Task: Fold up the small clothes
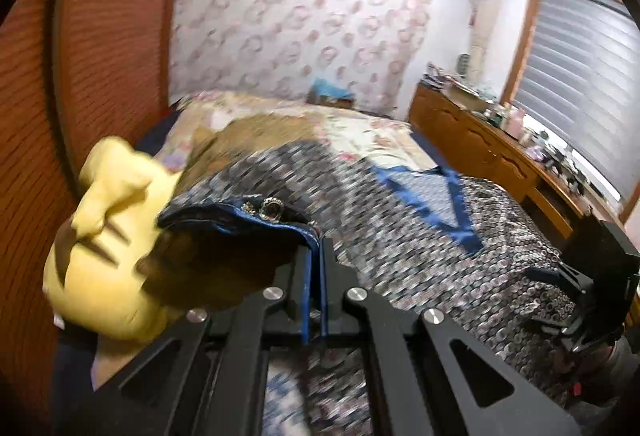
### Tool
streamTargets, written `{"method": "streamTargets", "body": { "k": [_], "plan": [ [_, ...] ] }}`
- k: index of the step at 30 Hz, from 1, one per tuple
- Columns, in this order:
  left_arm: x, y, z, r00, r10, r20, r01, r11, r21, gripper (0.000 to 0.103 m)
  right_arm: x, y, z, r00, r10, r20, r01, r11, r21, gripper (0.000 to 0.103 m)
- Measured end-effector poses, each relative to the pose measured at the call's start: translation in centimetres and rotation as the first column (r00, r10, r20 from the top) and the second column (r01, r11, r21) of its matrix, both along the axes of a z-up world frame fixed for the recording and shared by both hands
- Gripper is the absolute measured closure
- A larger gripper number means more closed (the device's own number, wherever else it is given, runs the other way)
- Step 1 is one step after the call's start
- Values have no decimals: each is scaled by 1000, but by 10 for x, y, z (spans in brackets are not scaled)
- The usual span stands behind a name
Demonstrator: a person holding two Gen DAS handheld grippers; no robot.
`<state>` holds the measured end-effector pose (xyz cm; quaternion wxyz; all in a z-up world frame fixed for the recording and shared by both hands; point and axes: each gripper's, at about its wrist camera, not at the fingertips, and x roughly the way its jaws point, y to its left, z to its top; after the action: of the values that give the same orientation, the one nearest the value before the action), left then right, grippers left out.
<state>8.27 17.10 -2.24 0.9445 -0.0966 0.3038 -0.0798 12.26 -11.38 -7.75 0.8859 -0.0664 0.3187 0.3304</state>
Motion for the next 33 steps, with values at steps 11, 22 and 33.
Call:
{"method": "streamTargets", "body": {
  "k": [11,22,33],
  "plan": [
    [18,-86,11,985,-171,-36,174,979,105,102,0,-24,3,999,-42,2,42,999,10,0],
    [-15,-89,19,993,-118,29,112,982,154,88,10,-25,5,999,-51,5,51,999,2,0],
    [-40,-80,27,991,-110,77,97,983,157,79,16,-7,21,999,-19,48,20,1000,-23,0]
  ]
}}
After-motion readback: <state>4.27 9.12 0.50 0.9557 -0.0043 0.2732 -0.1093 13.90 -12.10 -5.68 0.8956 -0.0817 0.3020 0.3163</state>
